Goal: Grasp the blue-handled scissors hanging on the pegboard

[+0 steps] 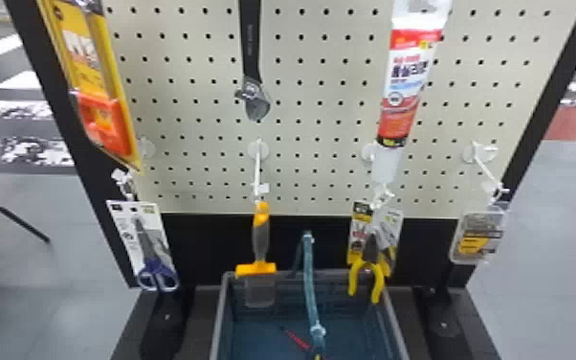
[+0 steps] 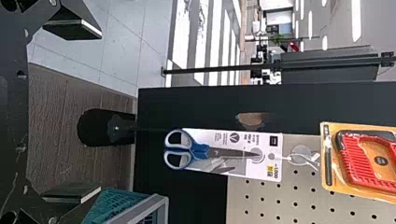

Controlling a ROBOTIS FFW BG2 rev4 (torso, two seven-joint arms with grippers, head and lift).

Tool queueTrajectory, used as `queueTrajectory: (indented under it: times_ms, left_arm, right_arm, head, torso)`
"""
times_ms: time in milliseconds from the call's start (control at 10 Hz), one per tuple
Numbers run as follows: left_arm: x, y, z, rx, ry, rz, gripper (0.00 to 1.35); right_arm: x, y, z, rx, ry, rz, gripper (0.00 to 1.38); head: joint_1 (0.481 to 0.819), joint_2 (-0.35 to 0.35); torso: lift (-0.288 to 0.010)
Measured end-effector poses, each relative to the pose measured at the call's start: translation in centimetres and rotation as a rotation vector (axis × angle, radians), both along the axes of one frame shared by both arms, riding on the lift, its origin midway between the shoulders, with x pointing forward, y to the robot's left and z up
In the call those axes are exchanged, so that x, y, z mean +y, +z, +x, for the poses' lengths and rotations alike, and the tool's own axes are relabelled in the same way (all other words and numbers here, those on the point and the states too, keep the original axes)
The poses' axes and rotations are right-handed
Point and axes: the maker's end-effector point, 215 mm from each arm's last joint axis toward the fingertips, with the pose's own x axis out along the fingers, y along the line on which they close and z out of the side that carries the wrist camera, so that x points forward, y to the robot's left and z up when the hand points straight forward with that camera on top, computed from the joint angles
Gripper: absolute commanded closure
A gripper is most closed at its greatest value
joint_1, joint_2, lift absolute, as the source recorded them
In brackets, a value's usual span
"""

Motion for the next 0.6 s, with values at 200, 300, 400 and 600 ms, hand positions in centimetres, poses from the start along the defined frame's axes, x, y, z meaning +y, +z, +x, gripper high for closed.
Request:
queueTrajectory:
  times_ms: [200,300,400,600]
  left_arm:
    - [-0.2,0.3,0.8,-0.012,-0.021,-0.011,0.15]
    - [-0.3,0.5,1.3,-0.015,-0.041,-0.011,0.15]
    - [-0.4,0.7,2.0,-0.022,-0.060,-0.009,0.15]
    - [-0.9,1.2,3.3,-0.030,-0.111,-0.008,0.15]
  right_arm:
    - [0.0,-0.1,0.0,0.002,0.000,0.000,0.22]
    - [0.0,-0.2,0.0,0.004,0.000,0.000,0.22]
    - [0.0,-0.2,-0.1,0.005,0.000,0.000,0.22]
    - [0.0,-0.4,-0.1,0.007,0.000,0.000,0.22]
  head:
    - [0.549,0.000]
    - [0.549,0.000]
    - [0.549,0.000]
    - [0.549,0.000]
  torso:
    - [-0.100]
    - [-0.100]
    - [-0.100]
    - [-0.100]
